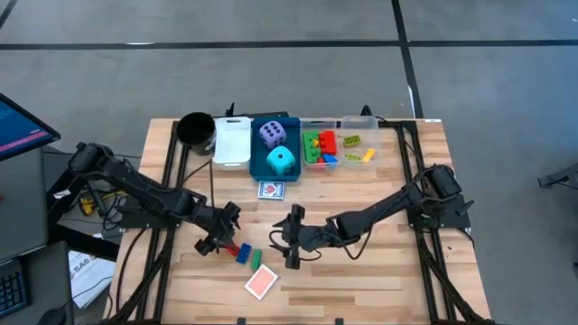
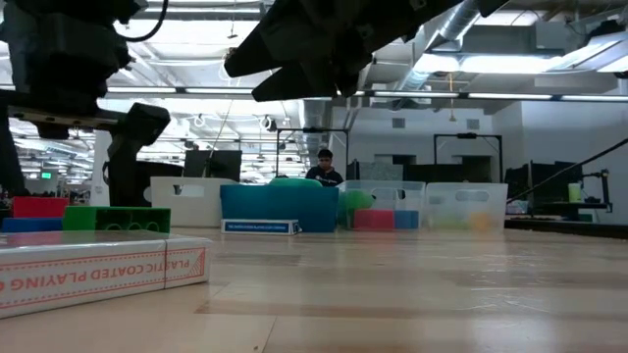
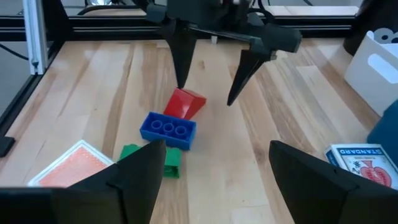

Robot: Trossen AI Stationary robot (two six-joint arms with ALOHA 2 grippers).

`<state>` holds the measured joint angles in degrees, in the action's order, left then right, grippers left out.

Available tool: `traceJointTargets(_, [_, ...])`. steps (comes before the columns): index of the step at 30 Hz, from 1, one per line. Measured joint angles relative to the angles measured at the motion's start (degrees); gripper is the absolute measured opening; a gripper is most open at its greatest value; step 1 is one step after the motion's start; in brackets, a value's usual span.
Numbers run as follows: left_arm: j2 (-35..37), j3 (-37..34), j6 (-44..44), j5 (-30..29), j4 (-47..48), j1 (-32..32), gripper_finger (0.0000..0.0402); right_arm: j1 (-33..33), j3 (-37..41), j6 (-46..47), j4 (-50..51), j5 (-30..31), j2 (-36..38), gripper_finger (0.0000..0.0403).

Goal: Pick & Place Toys
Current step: Put the orange triangle blocks into the right transparent bin

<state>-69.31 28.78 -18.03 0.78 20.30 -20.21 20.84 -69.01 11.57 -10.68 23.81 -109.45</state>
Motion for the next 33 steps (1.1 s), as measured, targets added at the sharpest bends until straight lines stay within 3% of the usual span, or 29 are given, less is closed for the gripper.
traceJointTargets(14, [-0.53, -0.31, 4.69, -0.15, -1.34, -1.73, 0.0347, -0.02, 0.00, 0.00, 0.12, 0.00, 0.00, 0.0282])
traceJointTargets(23, [-0.51, -0.31, 13.91, 6.65, -1.08, -1.73, 0.0347, -0.39, 0.00, 0.00, 0.12, 0.00, 0.00, 0.0282])
traceJointTargets(33, [-0.51, -0.40, 14.28, 6.64, -3.89, -2.29, 0.0347, -1.13, 0.00, 0.00, 0.13, 0.00, 0.00, 0.0282])
